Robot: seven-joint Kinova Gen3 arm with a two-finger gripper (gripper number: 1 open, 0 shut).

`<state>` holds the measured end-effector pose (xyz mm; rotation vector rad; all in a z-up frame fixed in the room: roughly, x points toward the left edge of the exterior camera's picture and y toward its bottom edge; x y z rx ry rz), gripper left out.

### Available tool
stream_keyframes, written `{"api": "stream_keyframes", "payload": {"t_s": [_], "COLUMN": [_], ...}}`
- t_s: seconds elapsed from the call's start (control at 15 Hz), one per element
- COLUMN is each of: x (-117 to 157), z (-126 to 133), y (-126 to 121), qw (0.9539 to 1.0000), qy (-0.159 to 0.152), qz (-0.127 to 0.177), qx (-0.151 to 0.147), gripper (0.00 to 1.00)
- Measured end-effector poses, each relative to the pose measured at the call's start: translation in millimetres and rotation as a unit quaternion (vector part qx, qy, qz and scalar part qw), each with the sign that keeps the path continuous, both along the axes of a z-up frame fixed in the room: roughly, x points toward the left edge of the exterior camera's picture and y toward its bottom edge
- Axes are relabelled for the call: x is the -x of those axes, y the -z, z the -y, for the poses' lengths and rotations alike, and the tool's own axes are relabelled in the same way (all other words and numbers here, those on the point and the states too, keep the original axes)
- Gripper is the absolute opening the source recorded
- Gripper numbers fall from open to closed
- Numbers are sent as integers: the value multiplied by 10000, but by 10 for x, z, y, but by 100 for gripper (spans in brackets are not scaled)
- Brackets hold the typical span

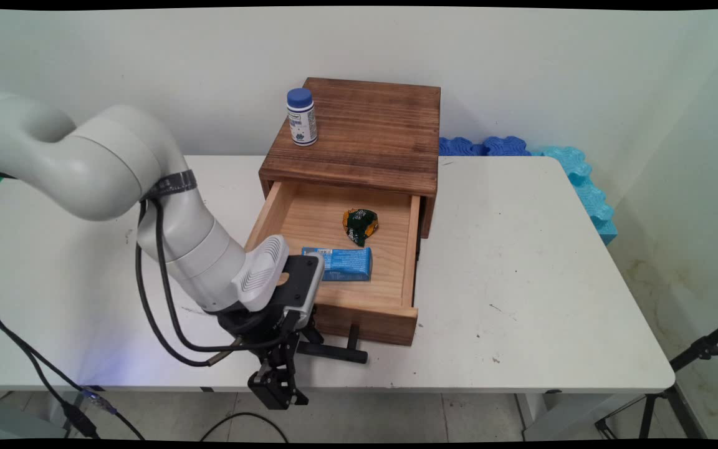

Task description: Open the drawer

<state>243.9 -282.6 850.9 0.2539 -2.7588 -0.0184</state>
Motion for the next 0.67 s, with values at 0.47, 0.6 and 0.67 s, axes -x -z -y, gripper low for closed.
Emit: {"api": "stream_keyframes", "payload": {"t_s": [0.47,0.6,0.67], "x": [-7,-8,-12], "z": [-90,-115,-126], "y": [-27,-42,-51], "qw": [10000,10000,10000], "qy": [19,37,54], "qz": [-15,-24,-28], "qx": [-48,-49,-40], "gripper": [100,100,100]}}
